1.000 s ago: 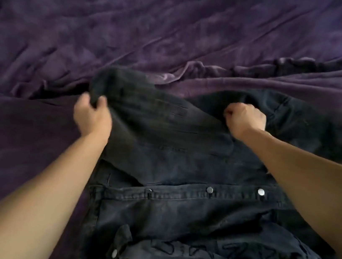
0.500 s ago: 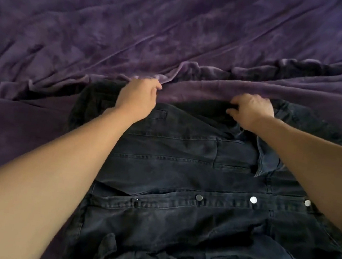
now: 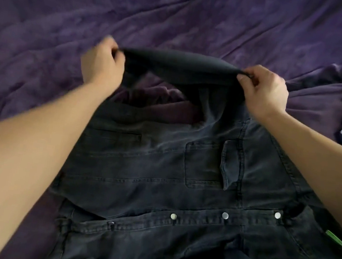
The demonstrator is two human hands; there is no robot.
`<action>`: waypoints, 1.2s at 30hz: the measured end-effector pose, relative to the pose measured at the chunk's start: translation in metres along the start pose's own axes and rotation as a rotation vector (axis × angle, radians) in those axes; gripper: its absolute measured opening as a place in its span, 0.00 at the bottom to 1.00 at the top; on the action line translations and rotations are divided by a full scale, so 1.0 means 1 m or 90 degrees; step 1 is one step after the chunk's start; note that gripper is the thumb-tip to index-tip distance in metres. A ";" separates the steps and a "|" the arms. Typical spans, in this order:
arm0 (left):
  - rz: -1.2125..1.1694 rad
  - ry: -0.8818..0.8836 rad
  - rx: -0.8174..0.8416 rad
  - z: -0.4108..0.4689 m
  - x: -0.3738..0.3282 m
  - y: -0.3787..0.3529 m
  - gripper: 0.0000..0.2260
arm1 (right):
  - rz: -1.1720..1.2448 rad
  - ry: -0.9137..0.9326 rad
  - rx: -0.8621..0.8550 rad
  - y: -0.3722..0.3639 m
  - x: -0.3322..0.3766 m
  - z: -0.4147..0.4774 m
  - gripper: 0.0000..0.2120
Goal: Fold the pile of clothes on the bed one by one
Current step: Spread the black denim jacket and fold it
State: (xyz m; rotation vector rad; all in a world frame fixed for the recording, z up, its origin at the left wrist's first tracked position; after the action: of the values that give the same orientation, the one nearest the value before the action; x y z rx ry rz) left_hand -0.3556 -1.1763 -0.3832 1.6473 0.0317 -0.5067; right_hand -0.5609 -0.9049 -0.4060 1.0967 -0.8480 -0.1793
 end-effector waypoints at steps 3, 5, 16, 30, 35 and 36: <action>0.047 -0.151 -0.141 0.020 -0.027 0.024 0.12 | 0.025 -0.021 0.096 -0.005 -0.017 0.001 0.19; 0.110 -0.235 -0.145 0.013 -0.022 0.033 0.13 | 0.022 -0.095 0.208 -0.005 -0.028 -0.006 0.31; 0.434 -0.282 0.193 -0.184 0.182 0.000 0.15 | -0.221 0.067 0.302 0.022 -0.067 -0.140 0.14; 0.366 -0.490 0.293 -0.150 0.055 -0.049 0.40 | -0.103 0.047 0.467 0.015 -0.043 -0.094 0.41; 0.285 -0.274 0.270 -0.149 0.110 -0.047 0.09 | -0.166 0.040 0.577 0.027 -0.076 -0.129 0.34; 0.239 -0.205 0.244 -0.142 0.117 -0.039 0.06 | -0.170 0.049 0.526 0.031 -0.081 -0.132 0.25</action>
State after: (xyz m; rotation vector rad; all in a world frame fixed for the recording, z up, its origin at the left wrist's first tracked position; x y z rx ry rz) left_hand -0.2192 -1.0670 -0.4524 1.8662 -0.6355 -0.5006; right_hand -0.5347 -0.7540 -0.4459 1.9815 -0.7101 0.0027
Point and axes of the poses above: each hand's wrist, its own z-axis towards the middle knuckle, its own y-axis out of the back of the hand, x = y × z, the point moved 1 cm from there along z, towards the middle knuckle, and after that the axes turned 15 degrees about y, right-handed, at the moved point
